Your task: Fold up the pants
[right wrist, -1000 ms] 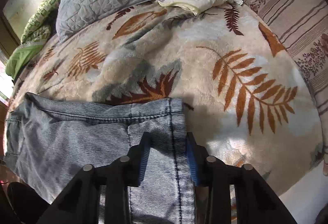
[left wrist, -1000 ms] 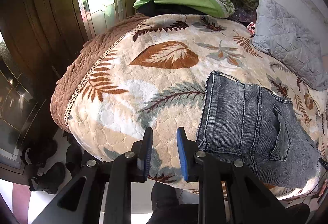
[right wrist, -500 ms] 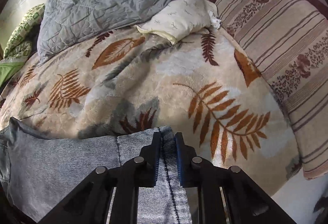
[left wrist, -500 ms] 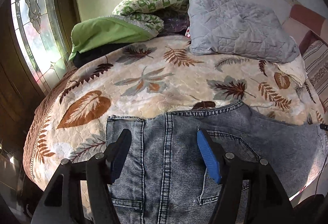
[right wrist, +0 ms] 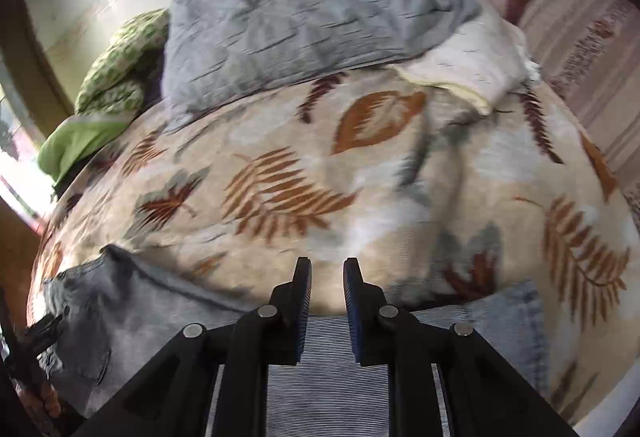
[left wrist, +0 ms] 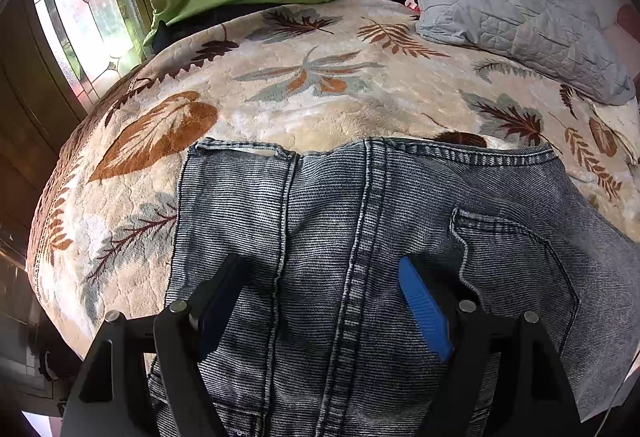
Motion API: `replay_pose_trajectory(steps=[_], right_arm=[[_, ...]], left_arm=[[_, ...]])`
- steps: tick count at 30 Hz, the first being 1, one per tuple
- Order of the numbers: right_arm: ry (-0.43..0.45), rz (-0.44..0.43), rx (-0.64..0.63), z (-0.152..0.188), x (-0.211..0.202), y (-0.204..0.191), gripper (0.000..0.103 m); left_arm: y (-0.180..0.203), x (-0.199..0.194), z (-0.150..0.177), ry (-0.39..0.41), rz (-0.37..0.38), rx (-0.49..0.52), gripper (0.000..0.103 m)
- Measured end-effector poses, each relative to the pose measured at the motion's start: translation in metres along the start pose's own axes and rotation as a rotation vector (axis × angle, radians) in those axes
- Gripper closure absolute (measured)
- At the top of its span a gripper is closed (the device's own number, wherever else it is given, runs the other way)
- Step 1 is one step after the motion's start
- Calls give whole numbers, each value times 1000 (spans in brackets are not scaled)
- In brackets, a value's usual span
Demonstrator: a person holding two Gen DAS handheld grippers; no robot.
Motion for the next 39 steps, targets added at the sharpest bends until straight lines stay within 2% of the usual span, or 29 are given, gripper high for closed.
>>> replay_pose_trajectory(steps=[3,6,8,10,18,23,30,39], right_arm=[[-85,-170,-68,23,24,-89,84],[-153,-275,-88,44,41,-150,84],[-182,-292,-112,59,53,-175,84],[-208,-262,-160,72,66,-189,84],[-176,-164,-209,62,90,-197,84],[-153,-140,-211,54,98,-198,84],[-85,-192,-176,49,64,-189,84],[-131,-199,-221,76,27,-177,84]], left_arm=[[-2,-1,0,5,8,0,22],[-2,-3,1,12,3,11,22],[-2,-3,2,17,-3,20,22],[-2,-2,1,18,-5,19,22],[0,-3,-3,40,-15,25,21],[1,-16,-13,115,-32,47,21],[4,-34,-26,203,-28,56,21],[13,-45,-30,245,-5,56,21]])
Point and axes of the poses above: each gripper's, at about its wrist camera, not at the fingertips, and x roughly the way its jaws point, y to its right, z to its underside, the point moved 9 cm from there along x, roughly the way its jaws point, and after that the axes turned 10 degrees about y, right-handed, at the moved point
